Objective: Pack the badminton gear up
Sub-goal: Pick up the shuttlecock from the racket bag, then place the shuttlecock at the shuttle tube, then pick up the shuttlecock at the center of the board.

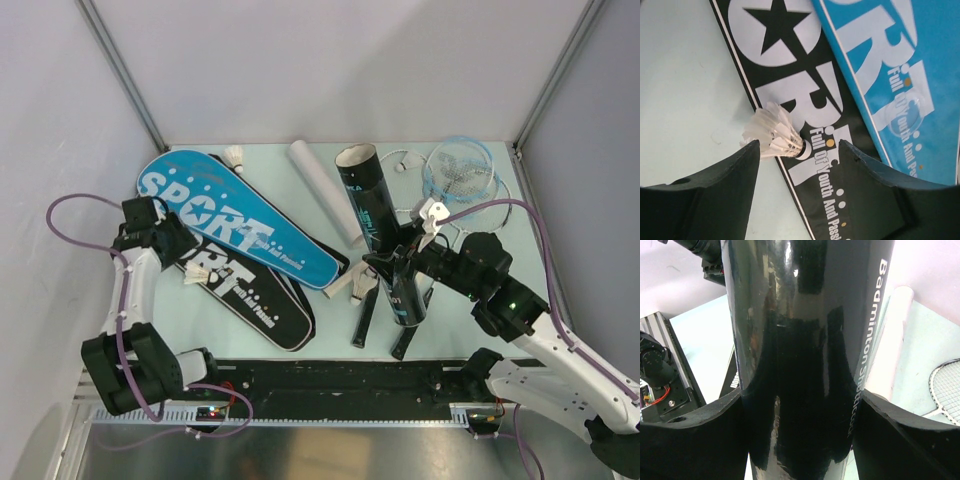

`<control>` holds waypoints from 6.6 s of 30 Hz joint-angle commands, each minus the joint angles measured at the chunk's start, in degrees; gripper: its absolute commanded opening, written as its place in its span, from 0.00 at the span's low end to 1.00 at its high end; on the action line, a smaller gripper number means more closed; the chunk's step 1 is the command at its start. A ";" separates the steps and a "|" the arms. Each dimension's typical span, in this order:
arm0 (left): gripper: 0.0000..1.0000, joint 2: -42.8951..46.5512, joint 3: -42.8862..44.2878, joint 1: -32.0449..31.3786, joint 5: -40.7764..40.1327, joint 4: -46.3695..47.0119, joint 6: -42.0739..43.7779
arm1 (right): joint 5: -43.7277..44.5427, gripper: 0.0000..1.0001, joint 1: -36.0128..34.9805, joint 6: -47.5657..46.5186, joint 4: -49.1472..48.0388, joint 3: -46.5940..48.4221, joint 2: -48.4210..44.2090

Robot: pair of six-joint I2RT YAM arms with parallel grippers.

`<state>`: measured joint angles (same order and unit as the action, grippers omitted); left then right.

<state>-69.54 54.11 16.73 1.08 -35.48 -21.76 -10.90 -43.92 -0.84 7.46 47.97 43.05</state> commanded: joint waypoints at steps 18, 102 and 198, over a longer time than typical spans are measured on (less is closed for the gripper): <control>0.66 -6.64 -4.02 1.81 3.37 -0.05 4.18 | 0.48 0.34 -0.51 0.66 -4.54 -0.30 -2.20; 0.00 14.89 26.39 -40.99 26.30 5.69 -8.51 | -1.61 0.29 9.82 -53.05 -19.21 -10.26 11.18; 0.76 -6.46 27.81 -53.17 23.75 -1.10 23.47 | 13.49 0.27 10.53 -8.72 -7.81 -7.31 -12.39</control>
<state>-70.06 78.41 -36.14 20.23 -33.67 -4.89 2.20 -33.30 -11.62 0.43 36.60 35.55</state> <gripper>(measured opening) 0.772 0.701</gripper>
